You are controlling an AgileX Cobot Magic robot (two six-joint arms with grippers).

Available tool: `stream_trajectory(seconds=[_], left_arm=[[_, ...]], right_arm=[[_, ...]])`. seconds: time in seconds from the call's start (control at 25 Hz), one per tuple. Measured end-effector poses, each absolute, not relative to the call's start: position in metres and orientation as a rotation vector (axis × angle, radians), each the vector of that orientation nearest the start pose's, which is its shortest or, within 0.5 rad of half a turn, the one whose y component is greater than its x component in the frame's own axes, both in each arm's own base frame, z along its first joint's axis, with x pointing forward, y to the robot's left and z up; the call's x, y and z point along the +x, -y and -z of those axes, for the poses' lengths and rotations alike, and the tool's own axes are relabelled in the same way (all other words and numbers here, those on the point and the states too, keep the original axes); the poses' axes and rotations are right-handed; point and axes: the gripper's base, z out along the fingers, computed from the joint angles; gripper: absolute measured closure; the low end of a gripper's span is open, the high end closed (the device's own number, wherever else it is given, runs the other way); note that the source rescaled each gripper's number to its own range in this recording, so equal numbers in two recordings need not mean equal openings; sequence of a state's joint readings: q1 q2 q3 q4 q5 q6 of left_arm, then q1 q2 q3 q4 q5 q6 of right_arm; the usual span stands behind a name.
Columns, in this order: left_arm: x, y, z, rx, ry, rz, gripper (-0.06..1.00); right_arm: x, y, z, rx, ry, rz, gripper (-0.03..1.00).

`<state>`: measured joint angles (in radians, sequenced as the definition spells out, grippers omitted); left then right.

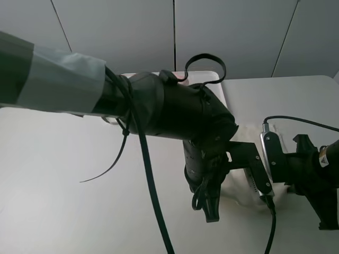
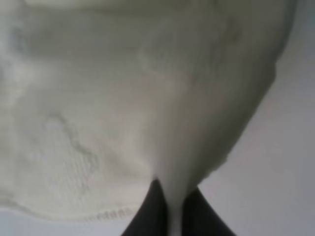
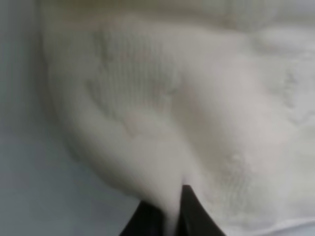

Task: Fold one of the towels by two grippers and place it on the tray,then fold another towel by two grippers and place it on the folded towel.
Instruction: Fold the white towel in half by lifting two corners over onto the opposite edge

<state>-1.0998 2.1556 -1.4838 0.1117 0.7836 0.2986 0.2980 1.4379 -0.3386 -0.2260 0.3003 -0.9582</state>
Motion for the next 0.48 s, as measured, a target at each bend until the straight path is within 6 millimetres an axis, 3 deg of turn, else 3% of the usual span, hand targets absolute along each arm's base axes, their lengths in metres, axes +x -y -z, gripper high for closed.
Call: stream_trajectory(seconds=[0.16,0.32,0.48], left_arm=[[0.207,0.376,-0.151,1.886,-2.145,0.036,0.94],[0.224,0.367,-0.157,1.788,-2.191,0.048,0.94],[0.244,0.356,-0.158,1.677,-2.259,0.053,0.94]], right_arm=[[0.169,-0.046,-0.139,-1.755,-2.181,0.289,0.97],[0.167,-0.045,-0.154,-1.558,-2.213,0.288,0.97],[0.165,-0.044,-0.157,-1.428,-2.292,0.261,0.97]])
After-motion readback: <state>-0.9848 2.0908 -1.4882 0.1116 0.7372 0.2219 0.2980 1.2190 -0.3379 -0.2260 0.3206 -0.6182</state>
